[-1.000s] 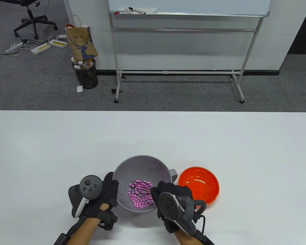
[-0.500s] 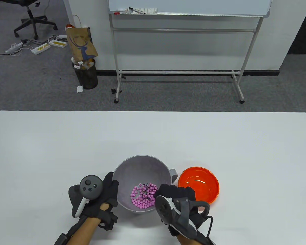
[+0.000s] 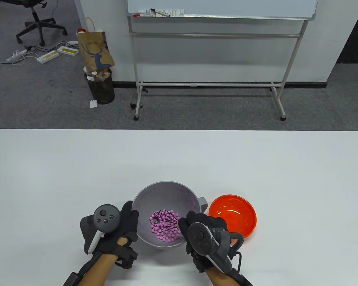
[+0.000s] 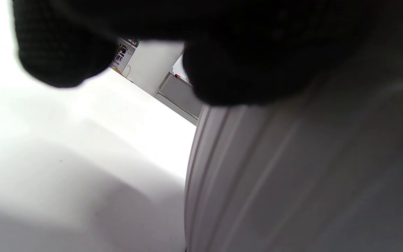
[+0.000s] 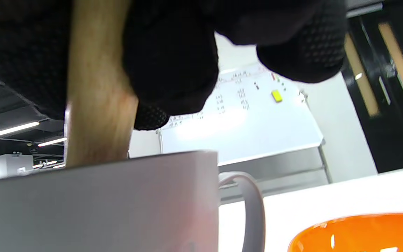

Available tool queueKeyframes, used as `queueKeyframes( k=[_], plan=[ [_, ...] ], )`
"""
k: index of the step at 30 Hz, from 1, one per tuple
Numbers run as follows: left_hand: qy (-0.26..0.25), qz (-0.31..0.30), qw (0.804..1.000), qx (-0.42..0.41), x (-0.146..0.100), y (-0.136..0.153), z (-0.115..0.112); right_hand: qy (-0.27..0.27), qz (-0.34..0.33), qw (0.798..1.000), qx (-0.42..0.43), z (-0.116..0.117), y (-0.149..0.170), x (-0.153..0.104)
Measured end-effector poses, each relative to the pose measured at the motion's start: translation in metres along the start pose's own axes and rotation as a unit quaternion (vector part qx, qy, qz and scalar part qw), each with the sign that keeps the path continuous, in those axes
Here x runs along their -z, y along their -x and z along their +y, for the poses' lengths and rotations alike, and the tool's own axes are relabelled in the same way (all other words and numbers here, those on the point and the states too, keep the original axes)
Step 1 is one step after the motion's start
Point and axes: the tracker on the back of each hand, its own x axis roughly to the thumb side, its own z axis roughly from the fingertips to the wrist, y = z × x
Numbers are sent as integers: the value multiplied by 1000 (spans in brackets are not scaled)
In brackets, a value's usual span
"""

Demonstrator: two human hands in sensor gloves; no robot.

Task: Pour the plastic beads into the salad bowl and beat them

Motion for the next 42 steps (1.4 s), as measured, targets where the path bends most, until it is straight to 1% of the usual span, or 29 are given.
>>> queueKeyframes(
  k=[6,8,10,12,14,17,18,21,24,25,30,37,42],
  plan=[
    [0,0,1000,0,0,0,0,14,-9,999,-52,-7,-3,-1],
    [0,0,1000,0,0,0,0,5,-10,998,-63,-11,-5,-1],
    [0,0,1000,0,0,0,0,2,-19,997,-72,-15,-8,-3],
    [0,1,1000,0,0,0,0,-11,-33,997,-75,-18,-12,-3],
    [1,1,1000,0,0,0,0,-31,-37,997,-64,-22,-15,-4],
    [1,0,1000,0,0,0,0,-68,-31,997,-21,-23,-12,-3],
    [1,0,1000,1,0,0,0,-84,-25,996,3,-22,-10,-2],
    [0,0,1000,1,0,0,0,-95,-6,994,53,-12,-2,1],
    [0,0,1000,0,0,0,0,-78,14,995,66,-3,4,2],
    [0,0,1000,0,0,0,0,-61,19,996,60,-1,6,2],
    [-1,0,1000,-1,0,0,0,-22,7,1000,21,5,4,1],
    [0,0,1000,-1,0,1,0,14,-9,999,-45,-4,-1,-1],
    [-1,1,1000,0,0,1,0,6,-24,997,-73,-13,-10,-4]
  ],
)
